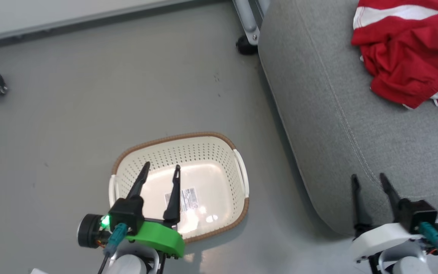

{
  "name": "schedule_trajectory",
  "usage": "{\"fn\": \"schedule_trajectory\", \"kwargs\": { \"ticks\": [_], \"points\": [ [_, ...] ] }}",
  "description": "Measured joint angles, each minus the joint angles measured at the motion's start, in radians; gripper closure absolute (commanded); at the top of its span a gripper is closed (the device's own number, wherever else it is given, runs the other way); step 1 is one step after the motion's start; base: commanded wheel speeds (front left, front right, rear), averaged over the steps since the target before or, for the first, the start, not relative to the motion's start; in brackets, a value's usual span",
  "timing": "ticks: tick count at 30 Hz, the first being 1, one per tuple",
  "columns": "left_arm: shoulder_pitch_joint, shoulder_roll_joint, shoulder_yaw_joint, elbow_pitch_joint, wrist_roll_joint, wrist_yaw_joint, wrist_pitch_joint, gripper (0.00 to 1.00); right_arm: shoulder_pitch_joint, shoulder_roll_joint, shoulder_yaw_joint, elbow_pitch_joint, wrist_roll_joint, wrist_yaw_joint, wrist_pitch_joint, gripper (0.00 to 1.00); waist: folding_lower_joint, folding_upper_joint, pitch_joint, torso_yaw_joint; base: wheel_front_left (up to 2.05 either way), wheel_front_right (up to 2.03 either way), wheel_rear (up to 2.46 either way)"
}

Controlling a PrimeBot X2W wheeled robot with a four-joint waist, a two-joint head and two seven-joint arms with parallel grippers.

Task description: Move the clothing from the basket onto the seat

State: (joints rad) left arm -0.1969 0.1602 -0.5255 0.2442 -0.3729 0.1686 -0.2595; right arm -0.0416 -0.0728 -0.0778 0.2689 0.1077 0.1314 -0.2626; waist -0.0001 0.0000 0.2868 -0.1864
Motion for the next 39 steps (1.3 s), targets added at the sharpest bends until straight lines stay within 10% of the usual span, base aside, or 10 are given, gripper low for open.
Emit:
{"fn": "schedule_trajectory", "kwargs": {
  "ticks": [10, 39],
  "points": [
    [0.205, -0.049, 0.24, -0.119, 0.115, -0.047, -0.005, 0.0, 0.04, 0.015, 0.276, -0.025, -0.008, 0.0, 0.0, 0.0, 0.0, 0.0, -0.212, 0.1, 0.0, 0.0, 0.0],
    [0.464, -0.108, 0.382, -0.258, 0.28, -0.147, -0.005, 0.0, 0.221, 0.011, 0.161, -0.21, -0.006, 0.0, 0.0, 0.0, 0.0, 0.0, -0.427, 0.175, 0.0, 0.0, 0.0]
  ]
}}
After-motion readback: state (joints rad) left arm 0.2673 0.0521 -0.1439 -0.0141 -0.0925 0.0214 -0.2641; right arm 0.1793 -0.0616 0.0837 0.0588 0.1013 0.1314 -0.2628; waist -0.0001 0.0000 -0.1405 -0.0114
